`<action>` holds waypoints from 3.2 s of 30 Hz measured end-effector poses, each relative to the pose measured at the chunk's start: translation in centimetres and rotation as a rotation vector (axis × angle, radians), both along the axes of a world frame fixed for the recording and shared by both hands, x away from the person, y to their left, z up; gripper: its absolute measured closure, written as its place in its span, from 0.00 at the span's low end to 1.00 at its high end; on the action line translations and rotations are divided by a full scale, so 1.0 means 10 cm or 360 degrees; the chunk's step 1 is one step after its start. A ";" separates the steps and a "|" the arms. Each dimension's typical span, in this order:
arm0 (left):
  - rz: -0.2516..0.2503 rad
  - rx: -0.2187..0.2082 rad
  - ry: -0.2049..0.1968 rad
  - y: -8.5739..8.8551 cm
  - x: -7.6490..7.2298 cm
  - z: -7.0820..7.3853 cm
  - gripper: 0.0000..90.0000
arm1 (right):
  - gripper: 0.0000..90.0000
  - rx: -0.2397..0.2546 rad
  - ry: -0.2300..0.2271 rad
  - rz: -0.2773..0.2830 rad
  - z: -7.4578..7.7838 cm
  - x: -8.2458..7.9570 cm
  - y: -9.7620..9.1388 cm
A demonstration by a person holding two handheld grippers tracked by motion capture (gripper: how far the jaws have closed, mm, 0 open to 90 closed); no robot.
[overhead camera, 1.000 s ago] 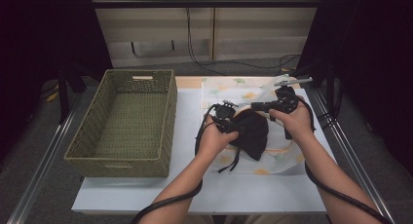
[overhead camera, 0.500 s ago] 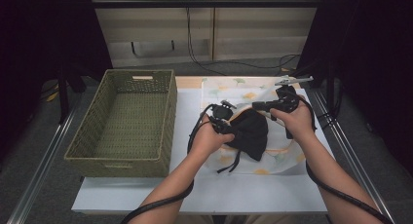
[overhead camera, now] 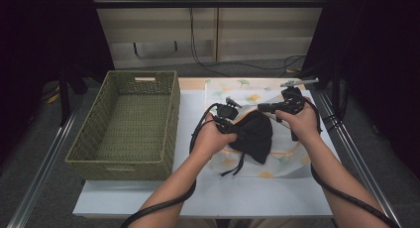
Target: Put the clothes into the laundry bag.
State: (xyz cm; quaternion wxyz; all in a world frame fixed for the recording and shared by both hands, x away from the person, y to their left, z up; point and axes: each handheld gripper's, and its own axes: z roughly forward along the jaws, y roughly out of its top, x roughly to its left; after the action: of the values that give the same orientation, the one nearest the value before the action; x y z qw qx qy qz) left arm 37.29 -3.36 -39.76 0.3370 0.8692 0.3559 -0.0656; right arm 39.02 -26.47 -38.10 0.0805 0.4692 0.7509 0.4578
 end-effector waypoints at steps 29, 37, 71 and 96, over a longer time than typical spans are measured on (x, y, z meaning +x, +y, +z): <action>-0.0128 -0.0028 0.0070 -0.30 -0.14 -0.52 1.00 | 1.00 0.0018 0.0009 -0.0028 -0.12 0.00 -0.06; -0.0030 -0.0031 0.0033 -0.26 -0.01 -0.66 1.00 | 1.00 0.0024 0.0017 -0.0018 -0.13 -0.01 -0.05; 0.0307 -0.0145 -0.0193 -0.23 0.28 -0.61 1.00 | 1.00 0.0069 0.0051 0.0063 -0.14 -0.04 -0.04; 0.0065 -0.0241 -0.0036 -0.38 -0.02 -0.59 1.00 | 1.00 0.0053 0.0056 -0.0018 -0.23 0.02 -0.10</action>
State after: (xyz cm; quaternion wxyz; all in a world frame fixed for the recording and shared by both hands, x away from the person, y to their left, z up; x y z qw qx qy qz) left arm 37.10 -7.16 -45.71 0.4071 0.8344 0.3636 -0.0757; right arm 39.22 -27.47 -40.39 0.0622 0.4827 0.7417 0.4616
